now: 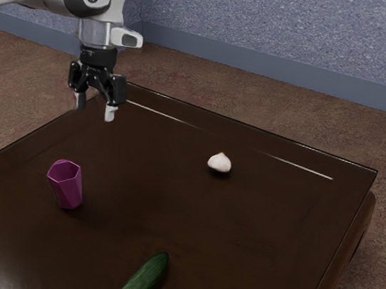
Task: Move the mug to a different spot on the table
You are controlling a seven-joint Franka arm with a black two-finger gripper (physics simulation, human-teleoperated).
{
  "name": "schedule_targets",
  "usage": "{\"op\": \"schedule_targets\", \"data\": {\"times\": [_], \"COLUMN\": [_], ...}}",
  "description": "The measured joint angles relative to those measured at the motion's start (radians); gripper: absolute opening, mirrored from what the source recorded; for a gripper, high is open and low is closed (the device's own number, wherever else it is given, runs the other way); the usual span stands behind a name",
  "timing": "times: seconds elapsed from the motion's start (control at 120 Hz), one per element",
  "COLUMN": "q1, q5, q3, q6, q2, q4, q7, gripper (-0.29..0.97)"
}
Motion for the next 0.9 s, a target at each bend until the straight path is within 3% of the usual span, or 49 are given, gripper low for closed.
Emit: {"op": "schedule_targets", "data": {"times": [0.167,0.333,0.533,0.708,0.9], "q1": [0.056,0.161,0.156,0.162,0.163], "q5": [-0.040,-0.042,-0.141,-0.256,-0.298], "q3": [0.000,0.030,0.162,0.199,0.203], "q6": [0.189,0.364,0.519,0.611,0.703], "q2": [-0.018,-0.063,0.088,0.175,0.219], "q4": [-0.015,-0.213,-0.262,-0.330,-0.359], "q7": [-0.003,-0.138,-0.299,-0.385,-0.442], "gripper": [0.68,0.68,0.68,0.68,0.68]}}
